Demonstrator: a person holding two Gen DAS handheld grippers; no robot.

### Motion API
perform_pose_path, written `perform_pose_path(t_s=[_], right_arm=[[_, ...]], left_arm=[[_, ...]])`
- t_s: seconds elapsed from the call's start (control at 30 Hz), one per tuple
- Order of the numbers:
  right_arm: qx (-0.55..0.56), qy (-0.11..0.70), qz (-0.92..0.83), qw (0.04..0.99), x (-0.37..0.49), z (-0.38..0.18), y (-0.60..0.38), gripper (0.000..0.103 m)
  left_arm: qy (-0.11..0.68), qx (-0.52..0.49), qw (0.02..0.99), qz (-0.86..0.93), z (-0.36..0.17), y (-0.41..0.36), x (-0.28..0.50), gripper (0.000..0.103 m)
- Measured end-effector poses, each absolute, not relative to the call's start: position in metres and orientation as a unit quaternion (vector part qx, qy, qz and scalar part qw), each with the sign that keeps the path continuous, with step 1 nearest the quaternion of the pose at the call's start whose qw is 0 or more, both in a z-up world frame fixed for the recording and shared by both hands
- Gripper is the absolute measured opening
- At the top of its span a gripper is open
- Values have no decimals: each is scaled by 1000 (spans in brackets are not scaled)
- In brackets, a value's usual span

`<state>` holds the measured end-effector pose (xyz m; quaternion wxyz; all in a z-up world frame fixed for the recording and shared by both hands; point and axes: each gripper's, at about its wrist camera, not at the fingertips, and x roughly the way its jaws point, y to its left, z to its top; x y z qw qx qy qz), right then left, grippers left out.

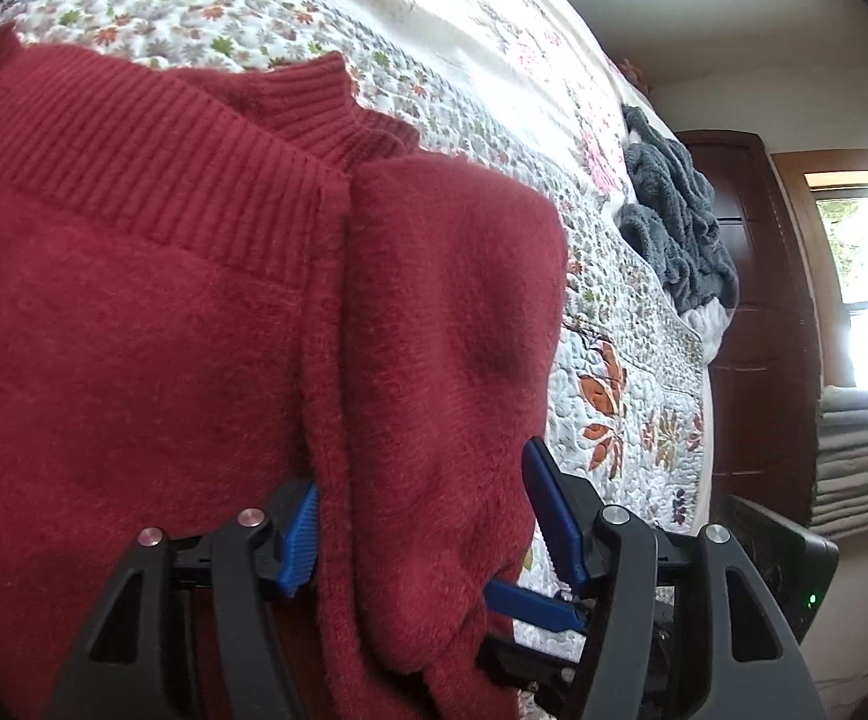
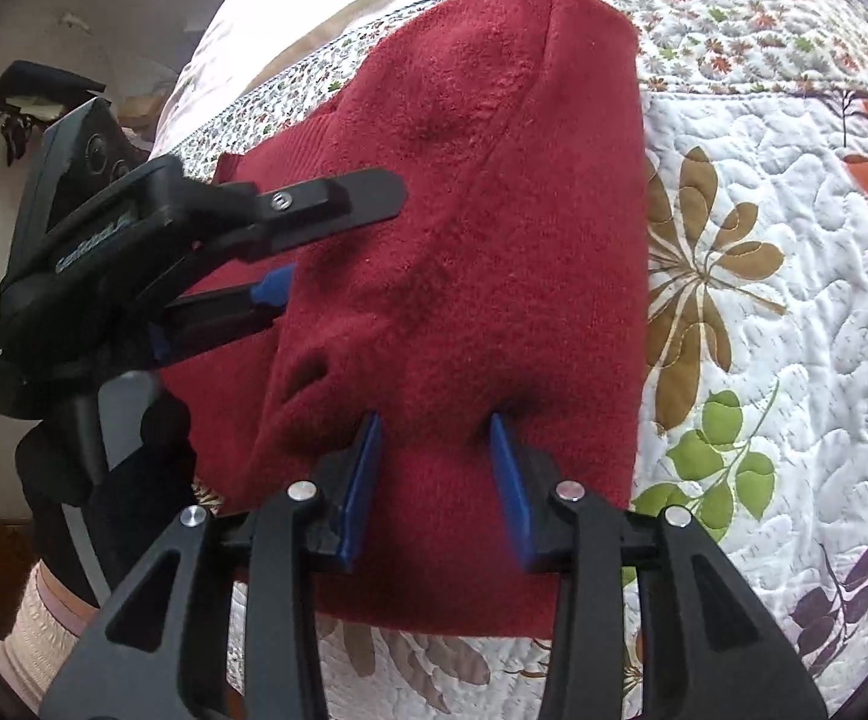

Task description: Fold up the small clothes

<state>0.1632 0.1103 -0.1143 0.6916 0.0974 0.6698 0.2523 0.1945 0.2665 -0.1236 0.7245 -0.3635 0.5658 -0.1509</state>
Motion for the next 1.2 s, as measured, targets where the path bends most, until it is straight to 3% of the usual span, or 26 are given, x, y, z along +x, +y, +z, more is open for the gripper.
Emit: perform_pose_path(t_s=[0.13,0.2,0.5,0.73,1.2], right_arm=[[116,669,257,688,163,-117,100,38],[125,666,261,687,162,-114,98,38],[198,619,266,712,154,-76,42,42],[209,635,246,702,146,-91,17,42],[157,640,281,697,138,-88,76,43]], left_arm=[[569,-350,734,-122,-127,267,197,24],[560,-351,740,-121,-125,270,194,16],[488,-346,788,-144,-78,283,174,15],[458,-321,819,-129,-45,319,156,15],[450,-280,848,-16,-36,418,121,15]])
